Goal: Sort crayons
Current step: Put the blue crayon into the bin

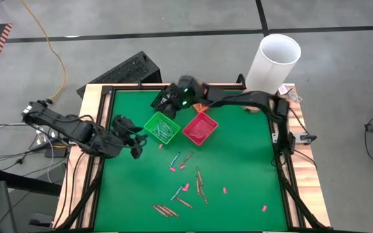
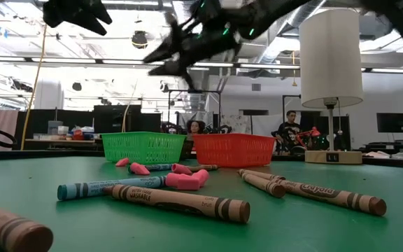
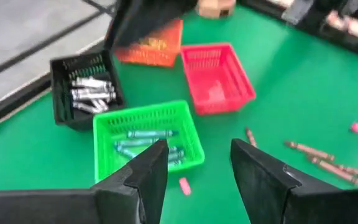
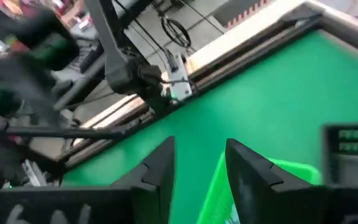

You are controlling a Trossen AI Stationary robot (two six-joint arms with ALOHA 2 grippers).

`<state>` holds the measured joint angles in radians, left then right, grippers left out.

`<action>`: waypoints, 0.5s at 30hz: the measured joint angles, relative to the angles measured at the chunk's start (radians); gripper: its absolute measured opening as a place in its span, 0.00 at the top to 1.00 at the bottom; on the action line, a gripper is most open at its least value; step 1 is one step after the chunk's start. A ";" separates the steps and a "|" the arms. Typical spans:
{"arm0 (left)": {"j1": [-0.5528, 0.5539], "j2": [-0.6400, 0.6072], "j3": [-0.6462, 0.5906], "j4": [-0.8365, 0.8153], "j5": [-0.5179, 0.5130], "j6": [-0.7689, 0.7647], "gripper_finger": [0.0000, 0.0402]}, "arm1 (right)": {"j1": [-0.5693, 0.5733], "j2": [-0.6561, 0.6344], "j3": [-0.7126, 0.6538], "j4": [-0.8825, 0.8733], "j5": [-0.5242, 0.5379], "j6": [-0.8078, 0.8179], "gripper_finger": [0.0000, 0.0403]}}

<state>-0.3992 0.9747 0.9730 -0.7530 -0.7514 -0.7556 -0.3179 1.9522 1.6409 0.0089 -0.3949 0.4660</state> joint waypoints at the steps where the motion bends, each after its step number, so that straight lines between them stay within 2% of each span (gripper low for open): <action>1: -0.002 0.017 0.000 0.000 0.015 -0.005 0.59 | -0.008 -0.035 0.001 -0.035 0.000 -0.020 0.65; 8: 0.003 0.219 0.000 0.059 0.126 0.073 0.59 | -0.080 -0.352 0.062 -0.147 0.041 -0.107 0.67; 15: 0.099 0.448 0.000 0.290 0.388 0.029 0.59 | -0.068 -0.638 0.063 -0.350 0.253 -0.207 0.67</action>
<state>-0.3002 1.4222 0.9730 -0.4627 -0.3629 -0.7263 -0.3855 1.3142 1.7039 -0.3415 -0.1414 0.2586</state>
